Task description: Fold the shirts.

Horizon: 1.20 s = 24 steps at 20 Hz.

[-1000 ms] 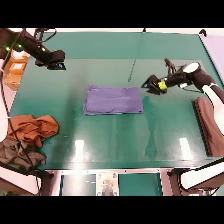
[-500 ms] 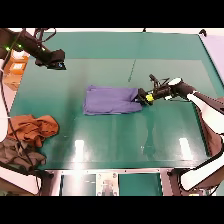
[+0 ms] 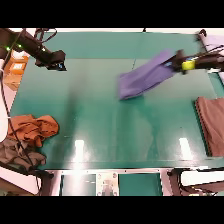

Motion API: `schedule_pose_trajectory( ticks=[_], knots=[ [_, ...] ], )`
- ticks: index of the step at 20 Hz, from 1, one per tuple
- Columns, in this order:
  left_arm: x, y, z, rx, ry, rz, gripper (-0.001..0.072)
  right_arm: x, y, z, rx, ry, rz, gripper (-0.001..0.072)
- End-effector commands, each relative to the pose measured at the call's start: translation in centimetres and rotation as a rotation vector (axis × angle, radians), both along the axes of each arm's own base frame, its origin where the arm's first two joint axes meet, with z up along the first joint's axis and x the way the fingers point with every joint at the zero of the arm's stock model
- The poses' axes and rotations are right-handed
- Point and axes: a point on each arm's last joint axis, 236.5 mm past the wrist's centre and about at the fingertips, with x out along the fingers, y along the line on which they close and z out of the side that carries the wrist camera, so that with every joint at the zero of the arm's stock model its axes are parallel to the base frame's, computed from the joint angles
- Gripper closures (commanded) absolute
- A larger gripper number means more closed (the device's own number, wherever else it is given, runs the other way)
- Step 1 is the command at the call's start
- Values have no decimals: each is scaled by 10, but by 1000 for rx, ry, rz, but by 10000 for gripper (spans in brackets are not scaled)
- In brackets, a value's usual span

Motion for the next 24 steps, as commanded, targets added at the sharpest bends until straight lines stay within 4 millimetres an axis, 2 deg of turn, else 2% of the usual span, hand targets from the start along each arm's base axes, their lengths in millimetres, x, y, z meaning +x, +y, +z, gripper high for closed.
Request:
schedule_pose_trajectory(
  ticks=[1,4,7,8,10,13,16,17,22,24],
  knots=[
    [-1,0,0,1,4,-2,685,-29,-108,65,-50,-58,-229,696],
    [-1,0,0,1,4,-2,685,-56,-202,83,-66,-82,-454,696],
    [-2,0,0,1,7,-3,685,-95,-282,82,-72,-73,-648,696],
    [-2,0,0,1,7,-3,685,-109,-302,79,-69,-61,-695,696],
    [-2,0,0,1,7,-2,685,-134,-325,69,-58,-21,-745,696],
    [-2,0,0,1,7,-2,685,-166,-345,55,-91,53,-793,696],
    [-4,0,-1,2,15,-6,685,-190,-340,39,-82,168,-789,696],
    [-4,0,-1,2,15,-6,684,-203,-338,28,-90,251,-802,696],
    [-8,0,-2,3,31,-13,685,-300,-329,-25,-139,785,-931,695],
    [-9,0,-2,4,36,-15,685,-327,-329,-46,-173,919,-953,695]
  ],
)
